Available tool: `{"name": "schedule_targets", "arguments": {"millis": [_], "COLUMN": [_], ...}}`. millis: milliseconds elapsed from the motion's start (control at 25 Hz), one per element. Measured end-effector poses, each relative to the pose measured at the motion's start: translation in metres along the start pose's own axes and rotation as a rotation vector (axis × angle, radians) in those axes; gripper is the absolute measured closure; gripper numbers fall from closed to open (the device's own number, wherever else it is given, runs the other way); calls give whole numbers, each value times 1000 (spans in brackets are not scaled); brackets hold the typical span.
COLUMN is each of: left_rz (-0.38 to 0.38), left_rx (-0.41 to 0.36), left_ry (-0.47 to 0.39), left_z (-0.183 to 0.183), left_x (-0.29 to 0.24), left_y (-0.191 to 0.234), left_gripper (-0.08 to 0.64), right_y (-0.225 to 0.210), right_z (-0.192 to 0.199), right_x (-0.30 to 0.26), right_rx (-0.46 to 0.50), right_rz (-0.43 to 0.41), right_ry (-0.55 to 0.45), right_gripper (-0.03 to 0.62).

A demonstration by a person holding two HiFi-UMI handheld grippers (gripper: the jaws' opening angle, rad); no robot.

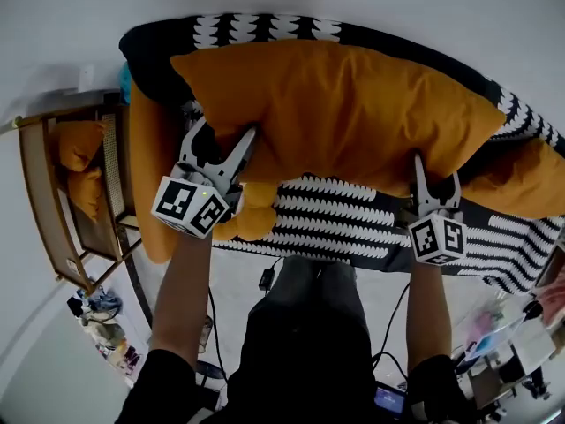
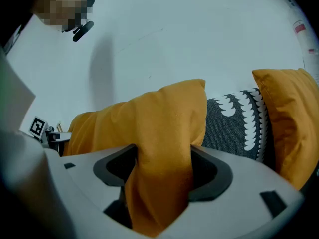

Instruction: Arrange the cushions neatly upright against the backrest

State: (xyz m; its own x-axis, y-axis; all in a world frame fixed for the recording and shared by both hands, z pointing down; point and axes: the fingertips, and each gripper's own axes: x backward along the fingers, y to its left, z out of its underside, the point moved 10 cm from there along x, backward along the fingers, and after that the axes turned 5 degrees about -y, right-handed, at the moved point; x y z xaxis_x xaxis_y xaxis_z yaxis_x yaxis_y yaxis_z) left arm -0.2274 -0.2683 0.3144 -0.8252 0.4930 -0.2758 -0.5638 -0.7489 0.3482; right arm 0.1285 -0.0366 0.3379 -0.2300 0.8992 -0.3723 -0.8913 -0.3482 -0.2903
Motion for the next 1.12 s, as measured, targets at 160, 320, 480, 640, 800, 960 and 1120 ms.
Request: {"name": "schedule_targets", "arguments": {"millis": [160,320,480,640,800,960,1120], "left_rz": [-15,-37,-60,-102,-138,-221,-275], "left_rx": [-24,-59,-67,-35,-15,-8,-18], "left_ry": [12,-13,-51,-81,-73,-81,-54], "left_z": [12,18,33,46,43,42,50], "left_x": [-5,-12,-11,-3,1,24,50], "left_y": [12,18,25,26,24,18,-1], "left_gripper": [253,242,225,221,206,194,193], "right_y": [-3,-6,-4,-5,-9,-7,-6], "right_z": [11,21,39,49,41,37,39], "right_x": [-8,-10,-6,-9,-7,6,27], "right_rx": [13,28,42,53,66,104,133], "right_rz": [4,4,22,26,32,36,46], "right_ry": [4,-43,-62,-48,-24,2,27], "right_gripper": [245,233,224,216,193,179,179]}}
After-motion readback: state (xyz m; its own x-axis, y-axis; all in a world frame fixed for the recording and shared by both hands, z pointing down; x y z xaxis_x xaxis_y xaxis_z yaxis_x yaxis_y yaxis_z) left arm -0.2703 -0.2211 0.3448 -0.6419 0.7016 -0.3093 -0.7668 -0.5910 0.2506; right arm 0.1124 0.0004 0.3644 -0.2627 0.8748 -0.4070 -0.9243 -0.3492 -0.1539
